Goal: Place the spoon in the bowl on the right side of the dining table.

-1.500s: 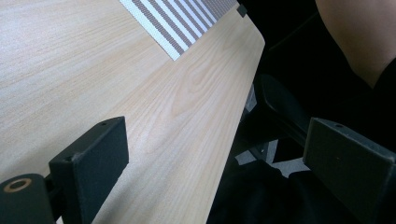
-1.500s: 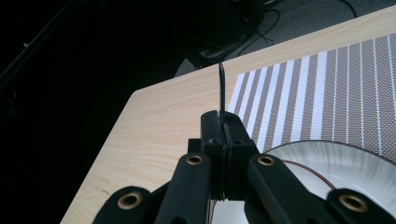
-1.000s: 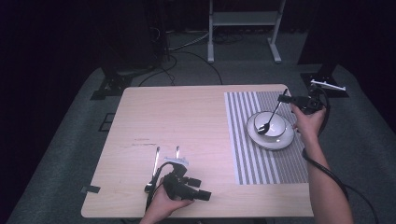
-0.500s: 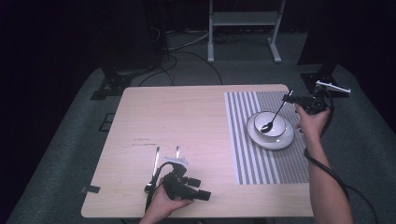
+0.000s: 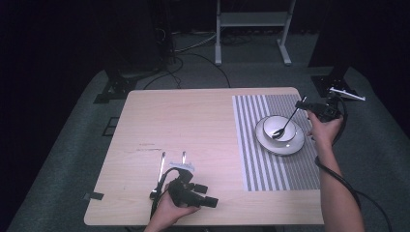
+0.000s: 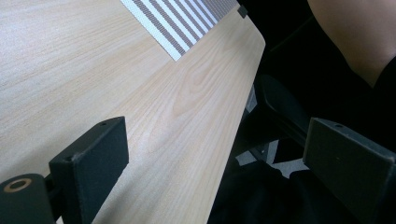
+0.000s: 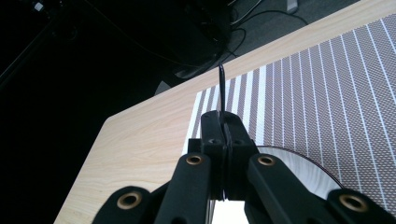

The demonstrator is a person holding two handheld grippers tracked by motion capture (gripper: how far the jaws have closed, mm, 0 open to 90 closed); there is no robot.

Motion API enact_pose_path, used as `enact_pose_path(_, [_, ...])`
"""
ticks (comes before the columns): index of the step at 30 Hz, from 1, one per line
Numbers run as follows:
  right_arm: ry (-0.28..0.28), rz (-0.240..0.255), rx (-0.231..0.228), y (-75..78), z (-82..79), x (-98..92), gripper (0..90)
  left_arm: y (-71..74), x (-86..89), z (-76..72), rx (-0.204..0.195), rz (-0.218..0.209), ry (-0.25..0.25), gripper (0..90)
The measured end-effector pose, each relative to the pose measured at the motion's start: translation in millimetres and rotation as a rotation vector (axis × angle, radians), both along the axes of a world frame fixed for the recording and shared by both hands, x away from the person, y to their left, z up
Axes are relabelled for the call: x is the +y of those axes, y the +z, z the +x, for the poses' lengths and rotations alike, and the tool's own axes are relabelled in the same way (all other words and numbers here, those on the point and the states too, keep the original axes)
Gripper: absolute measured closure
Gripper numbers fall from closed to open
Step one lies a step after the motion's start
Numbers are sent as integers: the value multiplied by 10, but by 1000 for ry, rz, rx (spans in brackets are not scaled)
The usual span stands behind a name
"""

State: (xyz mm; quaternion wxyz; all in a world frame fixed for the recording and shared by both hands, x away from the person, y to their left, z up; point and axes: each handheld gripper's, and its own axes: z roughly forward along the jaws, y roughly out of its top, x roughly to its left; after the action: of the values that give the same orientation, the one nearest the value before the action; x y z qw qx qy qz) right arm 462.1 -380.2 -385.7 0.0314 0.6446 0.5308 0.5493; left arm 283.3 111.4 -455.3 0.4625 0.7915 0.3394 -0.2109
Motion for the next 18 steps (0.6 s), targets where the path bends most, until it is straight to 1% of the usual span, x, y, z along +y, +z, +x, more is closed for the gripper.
enact_pose_path(7, [-13, -1, 2, -58, -13, -31, 889, 0, -2, -1, 0, 0, 0, 55])
enact_pose_path(18, [-21, 5, 12, -193, -38, -105, 877, -4, -3, 0, 0, 0, -2, 55])
